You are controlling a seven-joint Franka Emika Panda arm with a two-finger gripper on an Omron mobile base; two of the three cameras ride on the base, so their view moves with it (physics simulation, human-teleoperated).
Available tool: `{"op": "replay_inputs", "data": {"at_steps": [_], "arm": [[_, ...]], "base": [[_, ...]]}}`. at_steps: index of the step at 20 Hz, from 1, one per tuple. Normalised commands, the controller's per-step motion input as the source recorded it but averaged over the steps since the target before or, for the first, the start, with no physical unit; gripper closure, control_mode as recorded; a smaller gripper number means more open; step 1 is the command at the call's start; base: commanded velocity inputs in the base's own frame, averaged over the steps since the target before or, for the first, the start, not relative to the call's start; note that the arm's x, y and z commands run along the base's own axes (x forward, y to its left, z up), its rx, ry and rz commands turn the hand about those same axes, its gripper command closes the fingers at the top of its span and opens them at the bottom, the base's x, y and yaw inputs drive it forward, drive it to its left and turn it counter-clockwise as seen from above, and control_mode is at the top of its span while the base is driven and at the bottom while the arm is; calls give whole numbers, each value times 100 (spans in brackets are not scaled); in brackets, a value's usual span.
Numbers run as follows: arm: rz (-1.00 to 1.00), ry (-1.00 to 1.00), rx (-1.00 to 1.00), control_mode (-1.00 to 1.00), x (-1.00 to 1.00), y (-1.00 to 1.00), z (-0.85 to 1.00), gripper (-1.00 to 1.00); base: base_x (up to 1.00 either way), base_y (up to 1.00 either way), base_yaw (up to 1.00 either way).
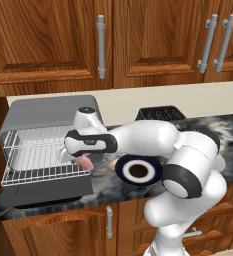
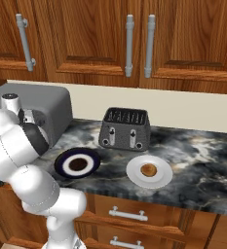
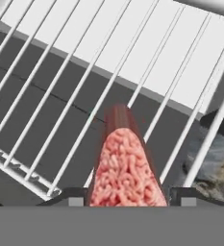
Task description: Open the toaster oven door. Place the bread on the top rack in the toaster oven and place the steak on the bottom rack.
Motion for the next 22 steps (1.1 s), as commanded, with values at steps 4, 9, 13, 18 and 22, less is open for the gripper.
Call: {"op": "replay_inputs", "data": {"at_steps": [4,9,13,18,22], "arm": [[10,-1,-4,-100,-34,54,30,100],[14,0,-3,-100,5,51,0,100],[17,0,-6,-100,25,30,-9,100],[21,0,-8,-100,18,35,0,100],[22,0,-10,-100,8,43,0,100]], "base": [[0,0,0],[0,0,0],[0,0,0],[0,0,0],[0,0,0]]}}
